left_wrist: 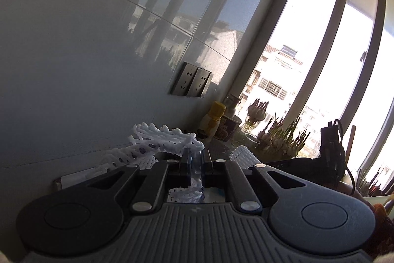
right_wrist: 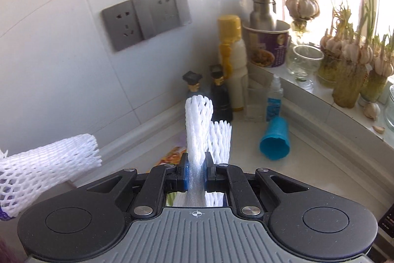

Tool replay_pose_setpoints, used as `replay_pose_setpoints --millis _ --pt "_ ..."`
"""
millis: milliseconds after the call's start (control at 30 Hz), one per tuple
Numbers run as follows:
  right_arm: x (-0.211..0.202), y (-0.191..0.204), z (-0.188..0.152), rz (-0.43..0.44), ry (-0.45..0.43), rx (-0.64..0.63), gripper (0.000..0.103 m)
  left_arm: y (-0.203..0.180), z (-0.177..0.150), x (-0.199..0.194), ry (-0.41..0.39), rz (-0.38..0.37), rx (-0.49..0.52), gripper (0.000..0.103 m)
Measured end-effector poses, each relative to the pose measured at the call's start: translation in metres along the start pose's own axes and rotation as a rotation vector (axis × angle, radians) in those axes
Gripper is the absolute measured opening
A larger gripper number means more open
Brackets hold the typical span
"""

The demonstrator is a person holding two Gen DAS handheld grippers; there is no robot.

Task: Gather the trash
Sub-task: 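Carry both held foam nets down over the cream trash bin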

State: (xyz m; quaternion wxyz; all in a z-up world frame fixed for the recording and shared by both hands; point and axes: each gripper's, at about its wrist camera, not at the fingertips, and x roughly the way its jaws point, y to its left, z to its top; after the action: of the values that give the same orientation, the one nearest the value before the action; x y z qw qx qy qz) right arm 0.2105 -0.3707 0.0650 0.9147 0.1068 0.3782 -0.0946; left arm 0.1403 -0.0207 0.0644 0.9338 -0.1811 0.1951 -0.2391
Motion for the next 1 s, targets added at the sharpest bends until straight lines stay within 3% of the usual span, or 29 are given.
replay_pose_setpoints --millis 467,633,1000 --pt "0.005 0.108 -0.035 0.188 0.035 -0.139 0.009 0.054 -0.022 -0.038 0.045 0.151 -0.061 0.006" --pt "0.006 0.140 -0.056 0.190 0.002 -0.196 0.009 0.067 -0.033 -0.044 0.076 0.198 -0.070 0.006" --pt "0.024 0.200 -0.113 0.303 0.100 -0.232 0.010 0.094 -0.069 -0.041 0.188 0.289 -0.089 0.006"
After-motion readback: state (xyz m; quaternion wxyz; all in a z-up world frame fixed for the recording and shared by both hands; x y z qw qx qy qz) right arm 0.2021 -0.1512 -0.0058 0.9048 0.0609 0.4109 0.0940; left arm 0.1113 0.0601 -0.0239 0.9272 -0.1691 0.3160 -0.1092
